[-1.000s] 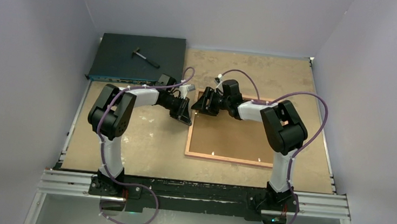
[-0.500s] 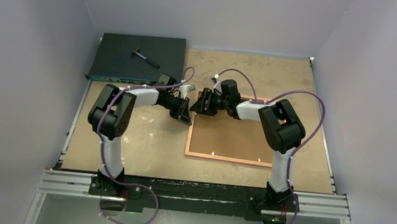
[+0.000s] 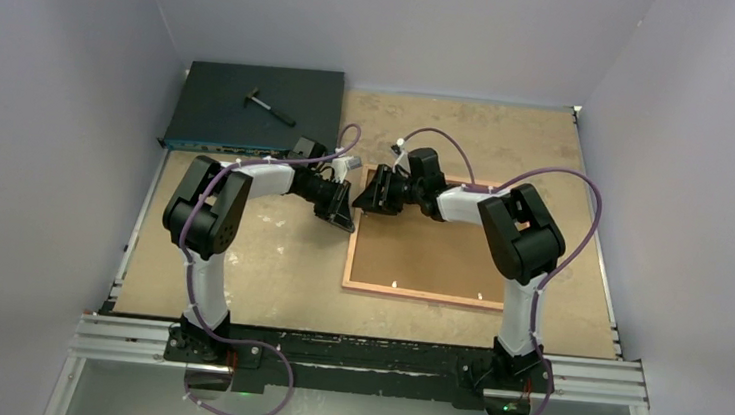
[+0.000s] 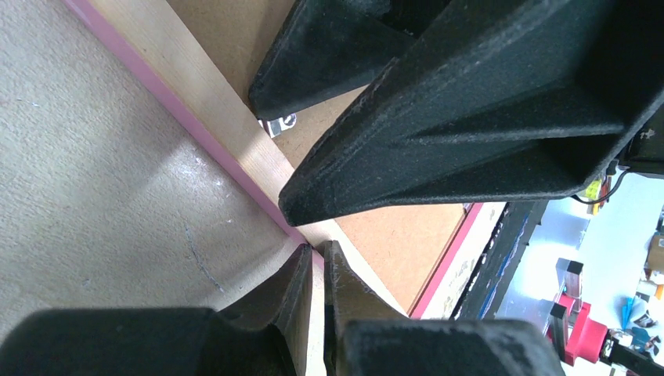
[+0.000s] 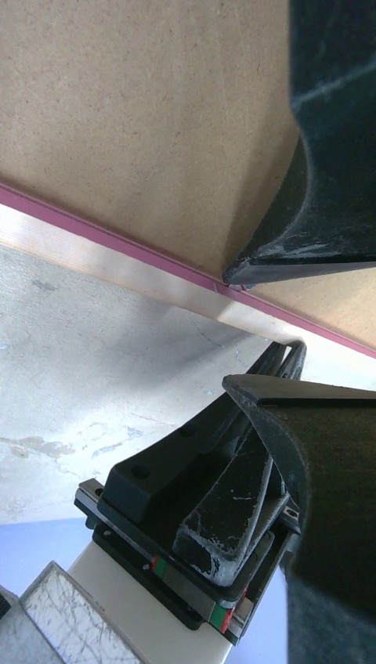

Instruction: Put the photo into the frame

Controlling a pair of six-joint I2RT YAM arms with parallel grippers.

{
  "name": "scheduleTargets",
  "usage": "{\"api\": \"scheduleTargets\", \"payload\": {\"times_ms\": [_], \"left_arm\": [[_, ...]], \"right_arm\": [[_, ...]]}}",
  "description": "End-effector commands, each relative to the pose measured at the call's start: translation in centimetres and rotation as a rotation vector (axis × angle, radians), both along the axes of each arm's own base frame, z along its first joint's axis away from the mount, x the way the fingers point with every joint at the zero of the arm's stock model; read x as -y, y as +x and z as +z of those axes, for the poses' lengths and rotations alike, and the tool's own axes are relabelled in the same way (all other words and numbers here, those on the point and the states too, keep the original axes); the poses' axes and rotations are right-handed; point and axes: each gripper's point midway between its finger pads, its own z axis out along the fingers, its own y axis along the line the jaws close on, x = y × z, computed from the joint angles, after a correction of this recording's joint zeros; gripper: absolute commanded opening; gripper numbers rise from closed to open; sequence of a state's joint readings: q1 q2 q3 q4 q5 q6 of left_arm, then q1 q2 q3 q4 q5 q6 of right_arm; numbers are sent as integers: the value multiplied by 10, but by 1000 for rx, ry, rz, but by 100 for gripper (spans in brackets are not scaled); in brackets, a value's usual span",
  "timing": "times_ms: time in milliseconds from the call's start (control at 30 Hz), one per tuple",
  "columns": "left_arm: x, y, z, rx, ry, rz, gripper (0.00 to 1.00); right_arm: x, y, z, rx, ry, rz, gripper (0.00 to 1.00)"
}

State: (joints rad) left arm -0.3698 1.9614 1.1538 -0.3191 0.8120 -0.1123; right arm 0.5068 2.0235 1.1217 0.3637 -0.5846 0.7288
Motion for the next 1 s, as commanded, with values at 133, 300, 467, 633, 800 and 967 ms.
{"api": "scheduleTargets", "payload": {"times_ms": [133,300,467,633,800,967], "left_arm": [[1,14,-1,105,44,-15,6],[2,14,1,108,41,-17,5],[1,15,4,113,41,-18,5],[-8,25,19,131,31,-3,8],[-34,37,52,174,28,0,19],[-96,60,92,244,41,87,27]], "right_arm": [[-6,-24,-11,-56,-46,55,50],[-7,-24,-12,-58,-56,59,51],[-8,-23,-5,-53,-62,71,55],[4,-1,27,77,-142,43,82],[47,-2,44,241,-362,17,89],[61,-73,27,260,-516,168,88]]}}
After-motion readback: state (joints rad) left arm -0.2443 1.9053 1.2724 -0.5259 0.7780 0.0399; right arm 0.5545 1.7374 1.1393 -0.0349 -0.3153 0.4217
